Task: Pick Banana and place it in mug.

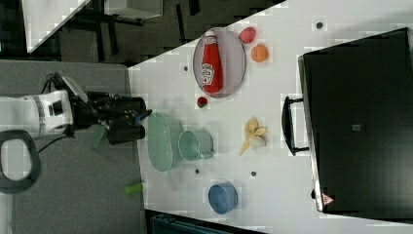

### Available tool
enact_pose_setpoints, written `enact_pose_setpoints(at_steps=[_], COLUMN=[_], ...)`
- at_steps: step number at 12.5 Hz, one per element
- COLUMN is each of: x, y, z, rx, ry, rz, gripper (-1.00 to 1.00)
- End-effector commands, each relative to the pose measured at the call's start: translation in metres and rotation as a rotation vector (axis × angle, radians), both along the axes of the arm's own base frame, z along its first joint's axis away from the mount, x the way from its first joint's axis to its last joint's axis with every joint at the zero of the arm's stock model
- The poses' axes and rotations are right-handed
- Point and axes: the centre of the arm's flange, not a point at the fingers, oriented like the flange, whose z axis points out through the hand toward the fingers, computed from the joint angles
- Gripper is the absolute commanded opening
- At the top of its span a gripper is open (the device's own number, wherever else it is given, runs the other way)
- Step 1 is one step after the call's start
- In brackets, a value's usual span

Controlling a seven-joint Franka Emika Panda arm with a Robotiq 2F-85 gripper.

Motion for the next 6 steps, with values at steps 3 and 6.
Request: enact_pose_setpoints(at_steps=[3,6], x=[-0.151,-0.144], y=[-0.053,-0.047], z=[0.025,-0.035], rx=[0.006,0.004], ry=[0.134,0.181], rz=[-0.131,-0.074], gripper=[1.00,1.00])
